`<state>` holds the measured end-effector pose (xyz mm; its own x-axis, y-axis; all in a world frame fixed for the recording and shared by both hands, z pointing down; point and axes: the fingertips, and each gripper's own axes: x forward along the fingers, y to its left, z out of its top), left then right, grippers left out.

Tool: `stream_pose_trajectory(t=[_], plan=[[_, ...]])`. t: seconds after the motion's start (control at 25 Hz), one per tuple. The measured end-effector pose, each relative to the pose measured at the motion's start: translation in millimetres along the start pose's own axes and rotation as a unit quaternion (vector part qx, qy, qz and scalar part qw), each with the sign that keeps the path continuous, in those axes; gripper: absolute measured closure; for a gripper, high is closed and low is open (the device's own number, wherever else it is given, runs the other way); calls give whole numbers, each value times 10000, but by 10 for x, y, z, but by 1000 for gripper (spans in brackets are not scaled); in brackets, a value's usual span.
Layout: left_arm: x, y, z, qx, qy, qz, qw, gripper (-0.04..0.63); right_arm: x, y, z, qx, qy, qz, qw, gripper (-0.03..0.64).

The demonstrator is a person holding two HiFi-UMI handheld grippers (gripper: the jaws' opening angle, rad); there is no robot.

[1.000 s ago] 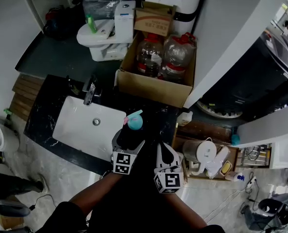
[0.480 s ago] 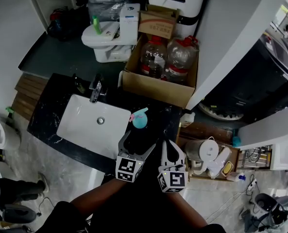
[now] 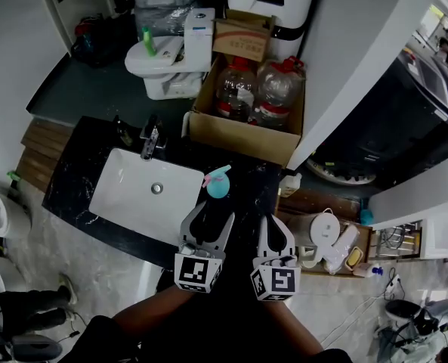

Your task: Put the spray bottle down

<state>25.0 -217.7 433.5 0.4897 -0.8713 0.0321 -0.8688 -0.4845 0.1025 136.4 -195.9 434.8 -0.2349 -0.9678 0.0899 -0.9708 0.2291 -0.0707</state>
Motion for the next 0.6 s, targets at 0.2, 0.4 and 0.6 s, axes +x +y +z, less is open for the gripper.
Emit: stream_pose_trajectory(t=[0.2, 0.4, 0.6], plan=[[-173, 70, 121, 132, -58, -61, 9999, 487, -40, 284, 148, -135, -223, 142, 9996, 600], [-396, 230, 177, -51, -77, -148, 9998, 575, -49, 546, 197, -184, -218, 112, 9995, 600], [-603, 375, 251, -131, 35, -390, 9991, 583, -57, 921, 200, -101, -10, 157, 9998, 601]])
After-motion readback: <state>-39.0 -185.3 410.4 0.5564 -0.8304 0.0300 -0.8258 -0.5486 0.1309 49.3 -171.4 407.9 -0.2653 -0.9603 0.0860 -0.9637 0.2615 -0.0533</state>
